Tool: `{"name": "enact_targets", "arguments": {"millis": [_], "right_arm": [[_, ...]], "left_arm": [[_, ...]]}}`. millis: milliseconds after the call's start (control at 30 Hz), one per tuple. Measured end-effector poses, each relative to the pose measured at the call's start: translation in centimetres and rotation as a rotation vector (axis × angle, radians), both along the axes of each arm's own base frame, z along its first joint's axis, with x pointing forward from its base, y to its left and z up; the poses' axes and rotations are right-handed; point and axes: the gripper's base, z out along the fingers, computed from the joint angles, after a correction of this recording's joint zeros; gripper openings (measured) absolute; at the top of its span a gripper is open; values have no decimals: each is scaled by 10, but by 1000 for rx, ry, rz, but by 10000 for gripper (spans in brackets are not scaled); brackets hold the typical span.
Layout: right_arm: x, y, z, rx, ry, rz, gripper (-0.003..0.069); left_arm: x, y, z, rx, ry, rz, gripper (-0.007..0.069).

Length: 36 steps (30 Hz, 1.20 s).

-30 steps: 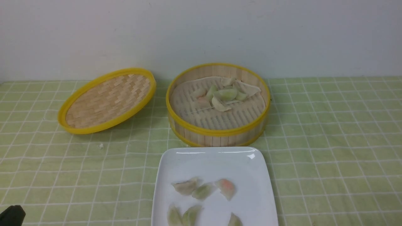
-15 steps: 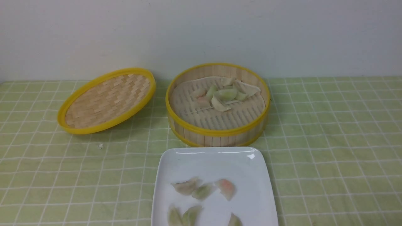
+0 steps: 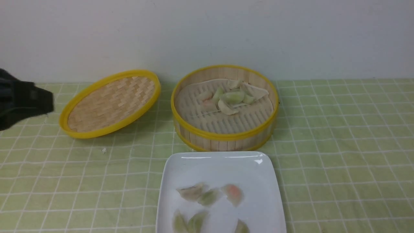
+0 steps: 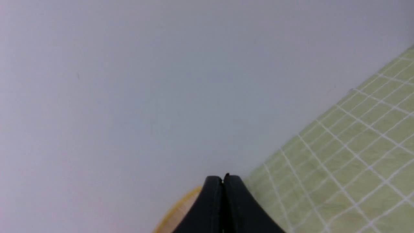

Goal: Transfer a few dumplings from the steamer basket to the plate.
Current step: Use the left arm to grab a dumpling from the steamer

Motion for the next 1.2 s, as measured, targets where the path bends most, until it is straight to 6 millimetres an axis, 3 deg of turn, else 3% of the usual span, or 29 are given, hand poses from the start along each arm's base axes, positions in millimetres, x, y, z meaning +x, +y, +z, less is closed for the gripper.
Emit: {"name": "enact_targets", "arguments": {"millis": [167, 267, 333, 367, 400, 533, 567, 700, 800, 933, 1067, 1100, 1200], "right_arm": [[-1, -5, 4, 161, -61, -34, -14], [-2, 1, 10, 165, -19, 37, -14], [-4, 11, 26, 75, 35, 135, -14], [-5, 12, 28, 56, 40, 145, -14], [-7, 18, 50, -35, 75, 207, -14], [2, 32, 92, -286, 345, 394, -14], [3, 33, 94, -298, 361, 403, -14], [20, 37, 126, -510, 703, 598, -13], [34, 35, 141, -575, 784, 632, -13], [43, 35, 150, -586, 792, 639, -13], [43, 39, 154, -544, 766, 671, -13], [43, 39, 154, -544, 766, 671, -13], [44, 41, 155, -526, 747, 678, -13]], "left_arm": [[62, -14, -37, 72, 121, -213, -6], [93, -33, -60, 106, 188, -317, -6], [111, -50, -72, 133, 221, -372, -6], [111, -51, -70, 141, 214, -377, -6], [126, -62, -72, 175, 207, -410, -6], [163, -94, -79, 286, 176, -491, -6], [167, -95, -79, 291, 172, -494, -6], [203, -120, -87, 356, 104, -517, -6], [230, -132, -98, 366, 39, -503, 1], [257, -143, -121, 346, 15, -489, 53], [284, -153, -160, 342, 40, -484, 176], [284, -153, -160, 342, 40, -484, 176], [303, -160, -191, 344, 52, -482, 321]]}}
